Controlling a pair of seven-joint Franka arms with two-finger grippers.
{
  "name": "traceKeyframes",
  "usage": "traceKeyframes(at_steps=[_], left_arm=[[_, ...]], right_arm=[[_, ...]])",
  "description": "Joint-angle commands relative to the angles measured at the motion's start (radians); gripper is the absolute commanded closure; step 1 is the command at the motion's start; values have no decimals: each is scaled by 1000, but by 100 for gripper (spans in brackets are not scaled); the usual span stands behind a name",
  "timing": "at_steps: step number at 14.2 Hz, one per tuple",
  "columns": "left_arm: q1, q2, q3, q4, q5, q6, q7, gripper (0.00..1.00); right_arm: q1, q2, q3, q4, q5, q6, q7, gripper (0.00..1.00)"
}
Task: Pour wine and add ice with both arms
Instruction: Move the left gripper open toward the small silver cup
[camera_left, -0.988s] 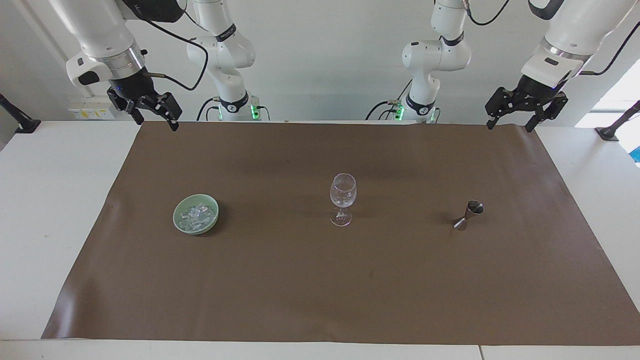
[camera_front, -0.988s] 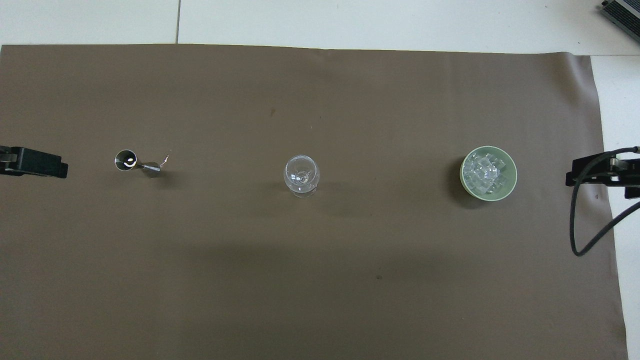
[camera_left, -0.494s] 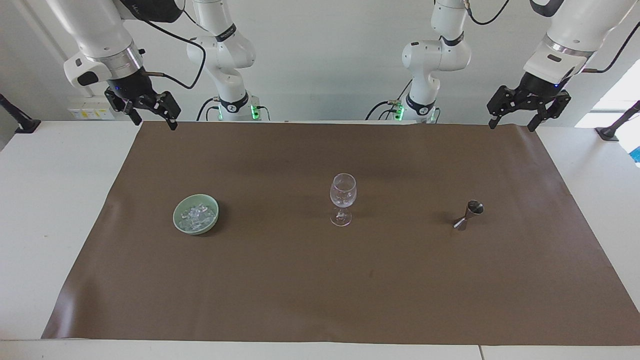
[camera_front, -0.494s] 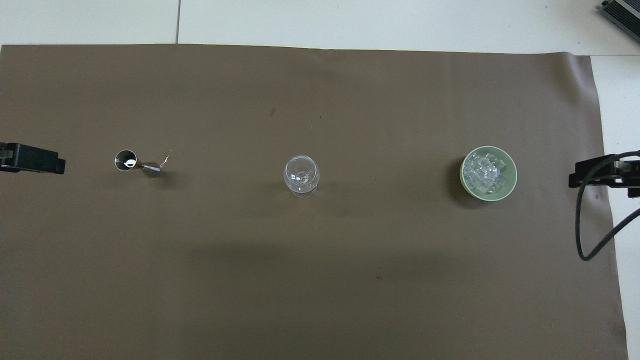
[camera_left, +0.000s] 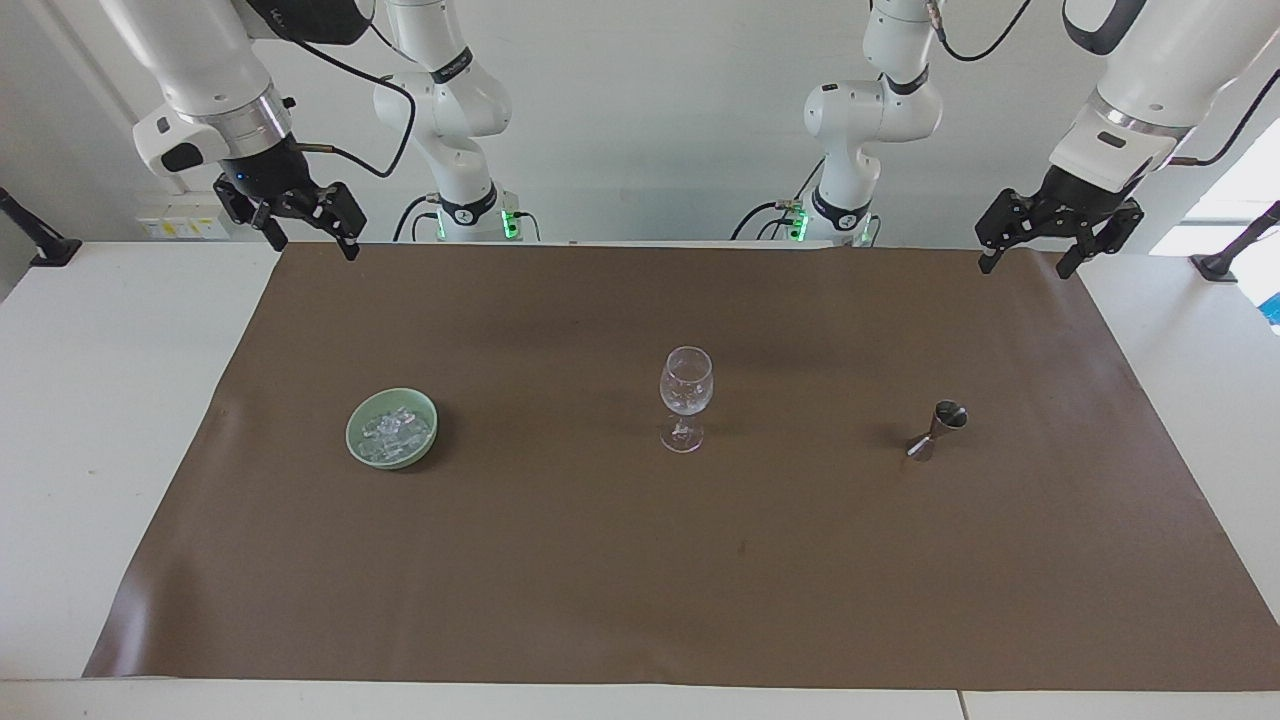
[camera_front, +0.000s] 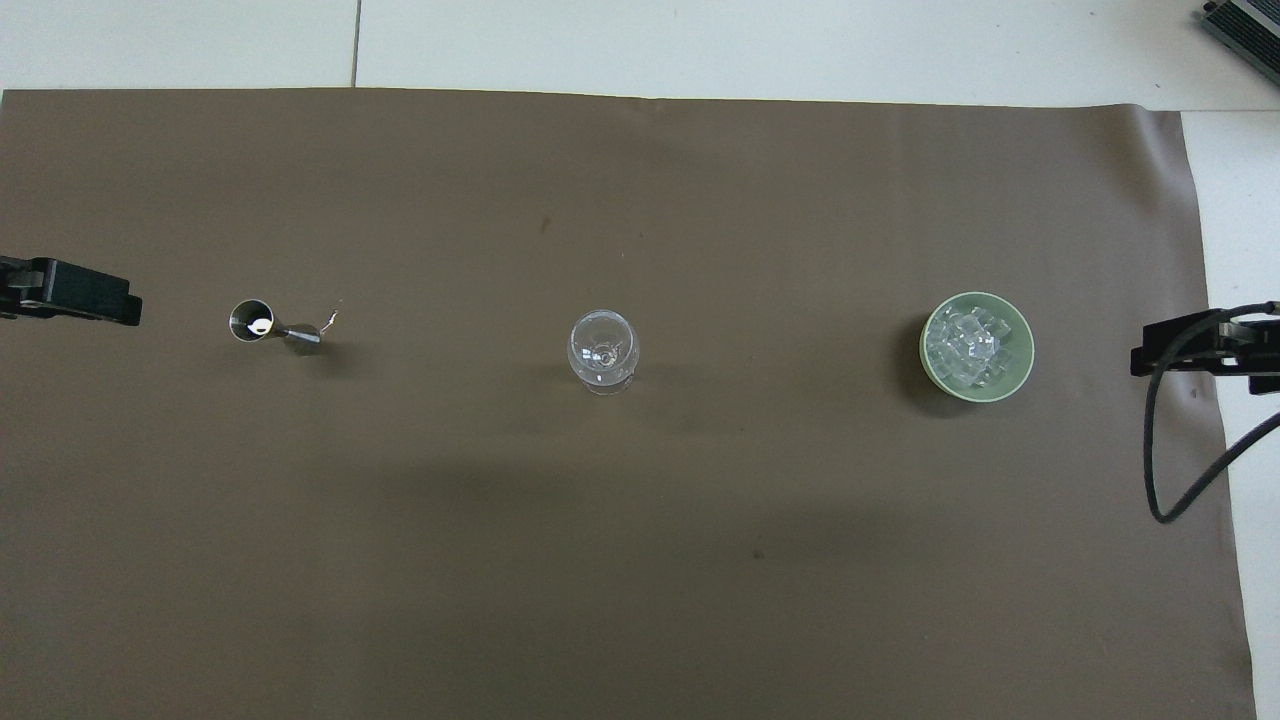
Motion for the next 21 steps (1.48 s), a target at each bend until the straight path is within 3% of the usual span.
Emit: traceKeyframes(at_steps=[1, 11, 21], left_arm=[[9, 73, 6, 95, -21, -47, -8, 0], [13, 214, 22, 198, -58, -39, -124, 0], [57, 270, 26, 152, -162, 13, -437, 0]], right_arm=[[-6, -13, 3, -6, 3, -11, -27, 0], [-6, -14, 3, -6, 4, -11, -27, 0], [-6, -13, 3, -6, 4, -11, -27, 0]])
